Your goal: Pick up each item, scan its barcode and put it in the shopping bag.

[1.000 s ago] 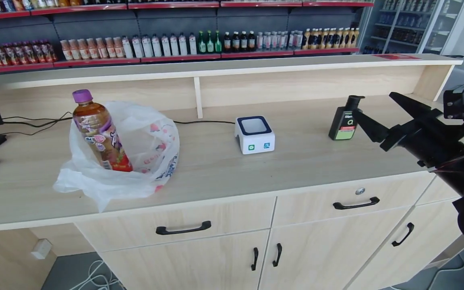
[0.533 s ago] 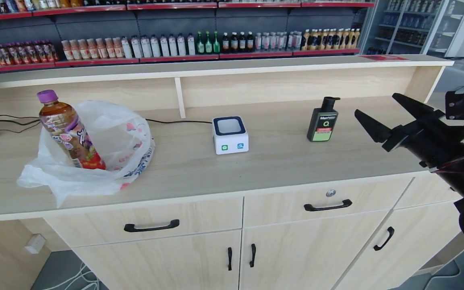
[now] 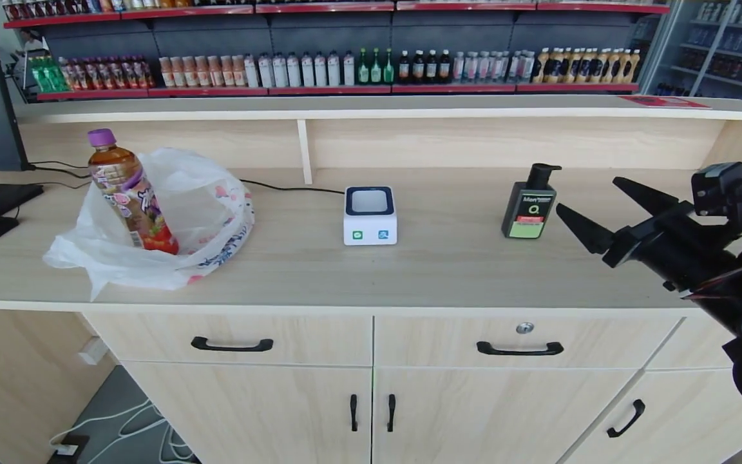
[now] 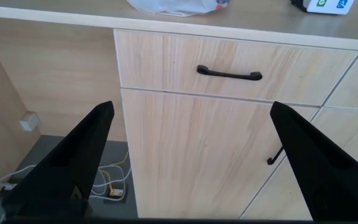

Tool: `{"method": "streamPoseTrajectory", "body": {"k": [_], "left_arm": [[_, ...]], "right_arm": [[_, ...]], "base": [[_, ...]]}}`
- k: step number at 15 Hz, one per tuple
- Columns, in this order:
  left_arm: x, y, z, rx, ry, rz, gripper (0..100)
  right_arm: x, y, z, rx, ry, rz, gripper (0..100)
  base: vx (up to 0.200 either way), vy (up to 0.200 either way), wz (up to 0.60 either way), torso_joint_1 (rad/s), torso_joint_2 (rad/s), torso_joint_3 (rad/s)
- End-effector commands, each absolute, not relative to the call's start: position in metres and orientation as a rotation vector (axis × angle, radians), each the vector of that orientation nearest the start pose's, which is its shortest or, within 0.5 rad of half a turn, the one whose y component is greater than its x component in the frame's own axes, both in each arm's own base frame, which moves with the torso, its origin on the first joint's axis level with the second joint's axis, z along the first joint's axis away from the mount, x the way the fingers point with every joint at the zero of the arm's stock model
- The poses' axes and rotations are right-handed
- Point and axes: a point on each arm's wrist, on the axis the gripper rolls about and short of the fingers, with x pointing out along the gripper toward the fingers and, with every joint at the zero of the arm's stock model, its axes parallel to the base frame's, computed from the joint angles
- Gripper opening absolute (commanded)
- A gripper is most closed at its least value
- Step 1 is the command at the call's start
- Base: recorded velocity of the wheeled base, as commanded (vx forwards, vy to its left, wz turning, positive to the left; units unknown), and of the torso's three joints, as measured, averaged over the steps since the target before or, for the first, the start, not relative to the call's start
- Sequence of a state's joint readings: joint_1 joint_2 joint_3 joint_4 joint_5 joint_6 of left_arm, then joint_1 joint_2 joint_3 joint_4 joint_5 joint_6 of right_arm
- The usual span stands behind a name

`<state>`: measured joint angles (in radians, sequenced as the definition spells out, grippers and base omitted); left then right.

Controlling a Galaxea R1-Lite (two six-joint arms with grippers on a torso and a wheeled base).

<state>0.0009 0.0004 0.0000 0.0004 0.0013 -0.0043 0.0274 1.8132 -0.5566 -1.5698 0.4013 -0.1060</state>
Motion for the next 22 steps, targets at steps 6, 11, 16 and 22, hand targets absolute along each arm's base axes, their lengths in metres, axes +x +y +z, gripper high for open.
{"method": "streamPoseTrajectory", "body": {"k": [6, 11, 16, 22], "left_arm": [[-0.023, 0.0, 0.076, -0.003, 0.002, 0.002, 100], [-0.023, 0.0, 0.076, -0.003, 0.002, 0.003, 100], [-0.023, 0.0, 0.076, -0.003, 0.002, 0.003, 100], [-0.023, 0.0, 0.076, -0.002, 0.002, 0.003, 100]], "right_arm": [[0.295, 0.021, 0.164, -0.151, -0.275, 0.427, 100], [0.31, 0.042, 0.165, -0.146, -0.306, 0.489, 100], [0.33, 0.04, 0.164, -0.151, -0.328, 0.474, 100], [0.346, 0.041, 0.155, -0.15, -0.32, 0.473, 100]], "base": [[0.133, -0.067, 0.0, 0.0, 0.0, 0.003], [0.0, 0.0, 0.0, 0.0, 0.0, 0.0], [0.0, 0.0, 0.0, 0.0, 0.0, 0.0], [0.0, 0.0, 0.0, 0.0, 0.0, 0.0]]}}
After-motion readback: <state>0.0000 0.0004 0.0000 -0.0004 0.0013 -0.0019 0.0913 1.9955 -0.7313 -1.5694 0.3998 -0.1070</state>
